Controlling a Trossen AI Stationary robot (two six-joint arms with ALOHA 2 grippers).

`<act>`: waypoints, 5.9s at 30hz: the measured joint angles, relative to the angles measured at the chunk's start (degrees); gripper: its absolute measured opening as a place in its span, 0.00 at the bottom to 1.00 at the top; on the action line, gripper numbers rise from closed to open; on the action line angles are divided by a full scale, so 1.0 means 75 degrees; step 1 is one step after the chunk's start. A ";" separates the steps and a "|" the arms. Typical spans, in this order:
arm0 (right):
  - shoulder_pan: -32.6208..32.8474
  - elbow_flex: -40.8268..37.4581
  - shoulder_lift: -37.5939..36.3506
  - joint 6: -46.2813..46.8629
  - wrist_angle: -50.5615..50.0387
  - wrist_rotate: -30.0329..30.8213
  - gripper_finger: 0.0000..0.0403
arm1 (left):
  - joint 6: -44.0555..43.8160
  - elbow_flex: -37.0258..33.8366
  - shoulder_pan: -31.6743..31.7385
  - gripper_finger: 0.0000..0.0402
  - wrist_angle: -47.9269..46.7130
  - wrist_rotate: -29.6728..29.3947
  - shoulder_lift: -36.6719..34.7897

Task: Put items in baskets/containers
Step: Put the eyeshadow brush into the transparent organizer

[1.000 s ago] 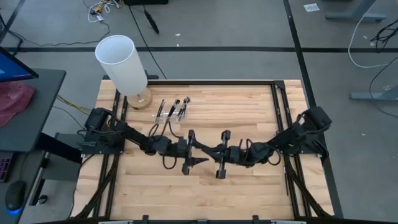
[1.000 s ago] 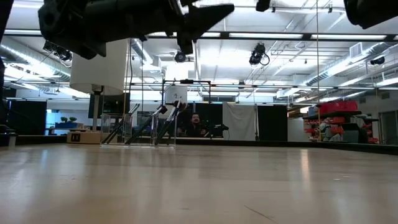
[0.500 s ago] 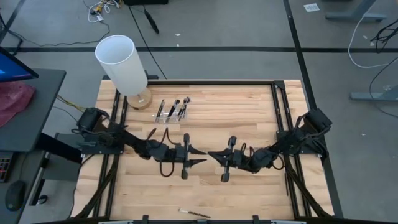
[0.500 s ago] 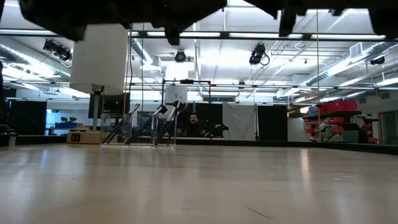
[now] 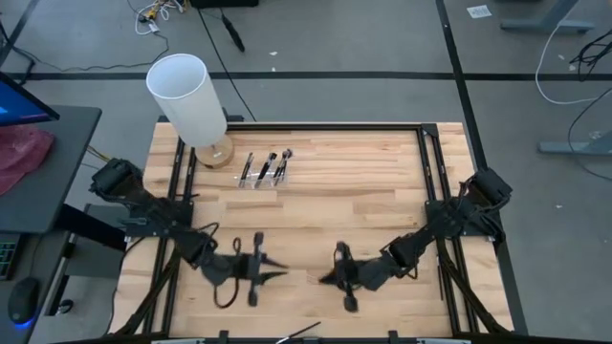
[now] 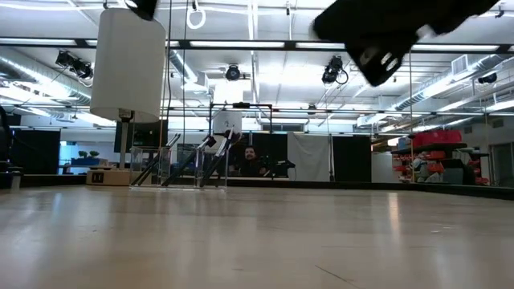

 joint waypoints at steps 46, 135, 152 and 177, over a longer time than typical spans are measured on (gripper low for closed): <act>0.0750 0.1852 0.3676 0.0273 -0.0177 0.0033 0.03 | -0.3208 -0.0003 -0.2111 0.11 -0.0123 -0.2277 0.0086; 0.0302 -0.0106 0.1469 -0.3713 0.6977 0.1904 0.02 | 0.0141 0.0000 -0.0003 0.47 0.5020 -0.0316 0.2269; 0.0413 -0.0091 0.1460 -0.3892 0.7320 0.1749 0.02 | 0.1247 0.0403 0.0307 0.32 0.6309 0.1025 0.2263; 0.1061 -0.0079 0.0737 -0.3498 0.4361 0.5468 0.34 | 0.1353 0.0764 -0.0859 0.03 0.2317 -0.2484 0.0850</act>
